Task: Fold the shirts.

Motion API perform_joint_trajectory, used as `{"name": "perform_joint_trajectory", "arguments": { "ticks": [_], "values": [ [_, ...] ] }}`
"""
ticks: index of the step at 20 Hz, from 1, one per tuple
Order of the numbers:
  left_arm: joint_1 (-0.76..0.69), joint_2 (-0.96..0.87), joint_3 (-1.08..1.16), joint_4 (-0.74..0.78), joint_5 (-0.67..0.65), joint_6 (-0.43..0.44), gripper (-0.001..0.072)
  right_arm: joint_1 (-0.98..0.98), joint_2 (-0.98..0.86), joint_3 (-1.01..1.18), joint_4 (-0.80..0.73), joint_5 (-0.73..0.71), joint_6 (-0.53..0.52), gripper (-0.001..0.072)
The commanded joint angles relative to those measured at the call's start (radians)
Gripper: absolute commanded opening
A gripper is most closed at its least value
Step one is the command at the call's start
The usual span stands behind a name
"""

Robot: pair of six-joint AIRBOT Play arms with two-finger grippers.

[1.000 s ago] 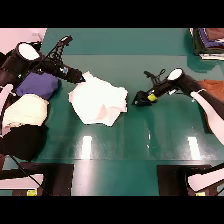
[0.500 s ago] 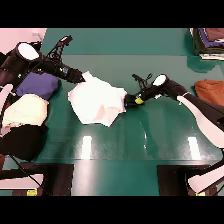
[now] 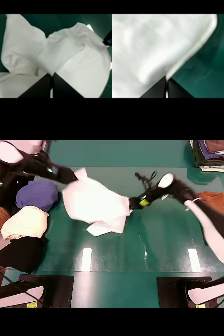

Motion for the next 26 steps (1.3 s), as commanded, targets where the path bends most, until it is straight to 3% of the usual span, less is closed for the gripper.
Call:
{"name": "perform_joint_trajectory", "arguments": {
  "ticks": [1, 10, 15, 17, 21, 26],
  "values": [
    [0.0, 0.116, 0.151, 0.044, 0.01, -0.007, 0.0025, -0.093, 0.176, 0.146, -0.187, 0.059, 0.04, 0.0018],
    [0.0, 0.335, 0.392, -0.024, 0.02, -0.013, 0.0025, -0.171, 0.562, 0.477, -0.32, 0.037, 0.037, 0.0018],
    [0.0, 0.387, 0.503, -0.077, 0.065, -0.089, 0.0025, -0.171, 0.693, 0.524, -0.437, 0.028, 0.04, 0.0018],
    [0.0, 0.387, 0.5, -0.12, 0.016, -0.115, 0.0024, -0.171, 0.713, 0.524, -0.447, 0.032, 0.042, 0.0017],
    [0.0, 0.372, 0.32, -0.071, -0.078, -0.158, 0.0024, -0.171, 0.623, 0.525, -0.446, 0.11, 0.095, 0.0017],
    [0.0, 0.252, -0.1, -0.009, -0.147, -0.164, 0.0024, -0.171, 0.285, 0.524, -0.446, 0.438, 0.106, 0.0017]
  ]
}}
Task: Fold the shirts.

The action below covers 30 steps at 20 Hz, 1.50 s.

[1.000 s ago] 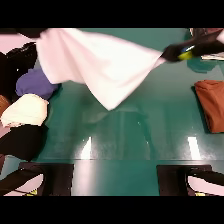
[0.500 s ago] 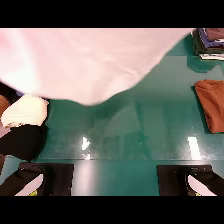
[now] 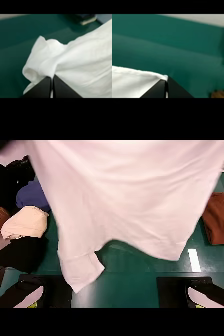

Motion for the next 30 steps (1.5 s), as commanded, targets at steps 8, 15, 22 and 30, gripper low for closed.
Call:
{"name": "perform_joint_trajectory", "arguments": {
  "ticks": [8, 15, 22, 30],
  "values": [
    [0.0, -0.558, -0.293, 0.03, 0.263, 0.091, 0.0025, -0.079, -0.542, -0.111, -0.002, 0.031, 0.025, 0.0017],
    [0.0, -0.817, 0.057, -0.006, 0.335, 0.1, 0.0025, -0.124, -0.67, -0.003, 0.011, -0.13, 0.038, 0.002],
    [0.002, -0.834, 0.113, 0.046, 0.219, 0.097, 0.05, -0.134, -0.662, -0.013, 0.088, -0.178, 0.038, 0.034],
    [0.158, -0.637, 0.0, 0.137, -0.175, 0.021, 0.0499, -0.22, -0.401, -0.232, 0.231, 0.064, -0.103, 0.0336]
  ]
}}
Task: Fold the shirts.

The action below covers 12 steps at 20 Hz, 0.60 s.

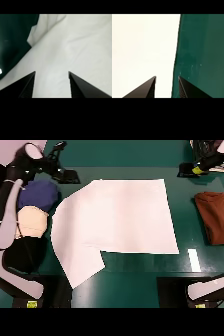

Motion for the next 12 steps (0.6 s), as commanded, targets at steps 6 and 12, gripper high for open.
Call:
{"name": "perform_joint_trajectory", "arguments": {
  "ticks": [6, 12],
  "values": [
    [0.145, 0.624, -0.839, 0.128, -0.067, -0.099, 0.05, -0.04, 0.334, -0.447, 0.196, -0.013, -0.12, 0.0336],
    [0.248, 0.896, -1.202, 0.221, -0.079, -0.192, 0.0501, -0.04, 0.443, -0.589, 0.208, -0.053, -0.129, 0.0336]
  ]
}}
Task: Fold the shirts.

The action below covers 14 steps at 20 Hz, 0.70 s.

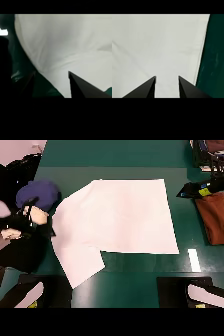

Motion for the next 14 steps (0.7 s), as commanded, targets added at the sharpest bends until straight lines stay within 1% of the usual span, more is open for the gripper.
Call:
{"name": "perform_joint_trajectory", "arguments": {
  "ticks": [1, 7, 9, 11, 14],
  "values": [
    [0.054, 0.101, -0.17, 0.046, -0.011, -0.043, 0.0501, -0.001, 0.051, -0.063, 0.024, -0.013, -0.021, 0.0336],
    [0.054, 0.099, -0.245, 0.03, 0.088, -0.04, 0.05, -0.001, 0.061, -0.061, 0.027, -0.013, -0.021, 0.0336],
    [0.054, 0.08, -0.268, -0.011, 0.139, -0.035, 0.05, -0.001, 0.061, -0.061, 0.027, -0.015, -0.021, 0.0336],
    [0.053, 0.057, -0.279, -0.087, 0.186, -0.011, 0.05, -0.001, 0.061, -0.061, 0.027, -0.008, -0.021, 0.0336],
    [0.051, -0.019, -0.279, -0.113, 0.186, 0.004, 0.05, -0.001, 0.061, -0.061, 0.027, -0.002, -0.021, 0.0336]
  ]
}}
